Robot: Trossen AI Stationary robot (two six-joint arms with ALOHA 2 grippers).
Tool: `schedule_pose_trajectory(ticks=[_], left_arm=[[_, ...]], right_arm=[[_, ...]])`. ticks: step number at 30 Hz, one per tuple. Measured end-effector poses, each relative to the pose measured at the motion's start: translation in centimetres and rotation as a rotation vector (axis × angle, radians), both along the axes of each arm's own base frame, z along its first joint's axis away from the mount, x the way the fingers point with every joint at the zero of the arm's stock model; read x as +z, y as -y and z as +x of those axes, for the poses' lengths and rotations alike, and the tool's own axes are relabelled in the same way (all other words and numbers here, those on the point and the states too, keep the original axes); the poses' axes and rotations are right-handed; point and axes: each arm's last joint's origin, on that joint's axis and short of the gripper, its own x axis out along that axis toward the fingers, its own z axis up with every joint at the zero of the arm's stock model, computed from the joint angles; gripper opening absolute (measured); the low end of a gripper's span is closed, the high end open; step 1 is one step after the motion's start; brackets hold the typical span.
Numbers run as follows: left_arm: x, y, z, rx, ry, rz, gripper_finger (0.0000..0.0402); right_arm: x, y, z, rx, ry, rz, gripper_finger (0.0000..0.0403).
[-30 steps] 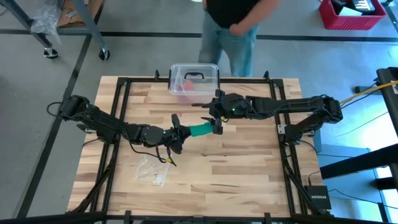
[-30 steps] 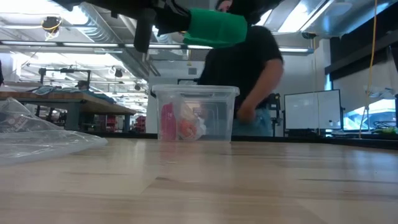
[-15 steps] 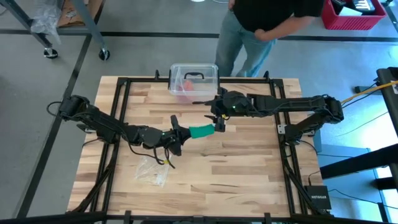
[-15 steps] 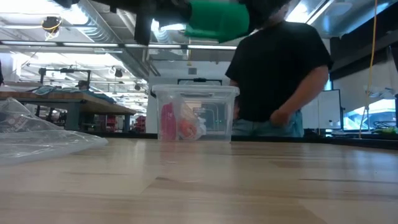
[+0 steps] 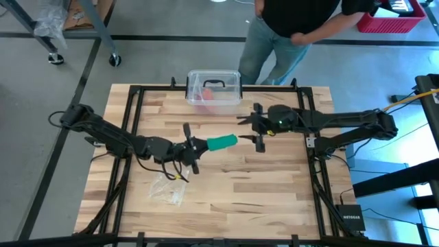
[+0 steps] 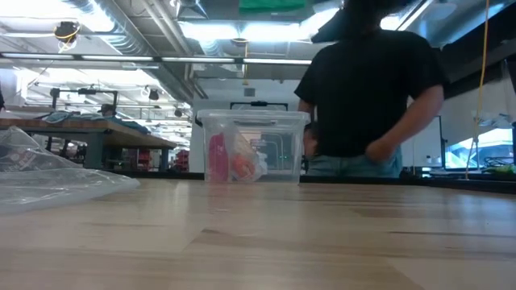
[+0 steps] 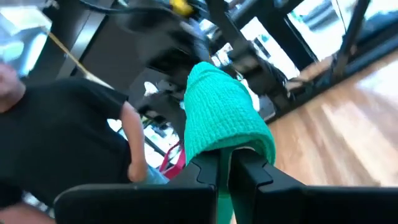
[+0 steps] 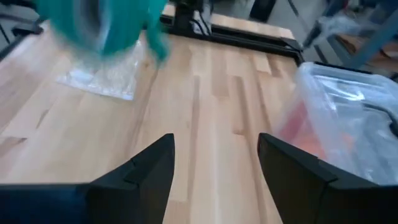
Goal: Roll bandage
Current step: Roll the green bandage
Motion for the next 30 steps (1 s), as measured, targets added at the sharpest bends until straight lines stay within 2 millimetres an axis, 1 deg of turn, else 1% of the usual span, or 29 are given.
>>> schedule_pose_trajectory(ticks=[2, 4, 8, 12, 15, 20, 22, 25, 30], left_arm=[[0.2, -0.2, -0.1, 0.003, 0.016, -0.035, 0.0008], [0.3, -0.3, -0.1, 0.005, 0.018, -0.041, 0.0008], [0.3, -0.3, -0.1, 0.008, 0.02, -0.045, 0.0008], [0.3, -0.5, 0.0, -0.014, 0.031, -0.08, 0.0008], [0.3, -0.4, 0.0, -0.033, 0.032, -0.084, 0.0008], [0.3, -0.4, 0.0, -0.04, 0.034, -0.084, 0.0008], [0.3, -0.4, 0.0, -0.039, 0.034, -0.083, 0.0008], [0.3, -0.4, 0.0, -0.039, 0.036, -0.082, 0.0008], [0.3, -0.4, 0.0, -0.038, 0.03, -0.08, 0.0008]], right_arm=[[-1.7, 0.0, -0.3, 0.0, 0.075, -0.003, 0.0231], [-3.0, 0.0, -0.3, -0.008, 0.185, 0.009, 0.0231], [-4.5, -0.1, 0.2, 0.031, 0.373, 0.018, 0.0231], [-4.8, -0.2, 1.1, 0.072, 0.458, 0.033, 0.0231], [-5.2, -0.3, 1.6, 0.124, 0.473, 0.044, 0.0231], [-5.2, -0.3, 1.8, 0.145, 0.494, 0.046, 0.0226], [-4.8, -0.3, 1.8, 0.146, 0.529, 0.041, 0.0213], [-4.6, -0.3, 1.7, 0.147, 0.549, 0.037, 0.0178], [-4.7, -0.3, 1.7, 0.149, 0.547, 0.031, 0.0097]])
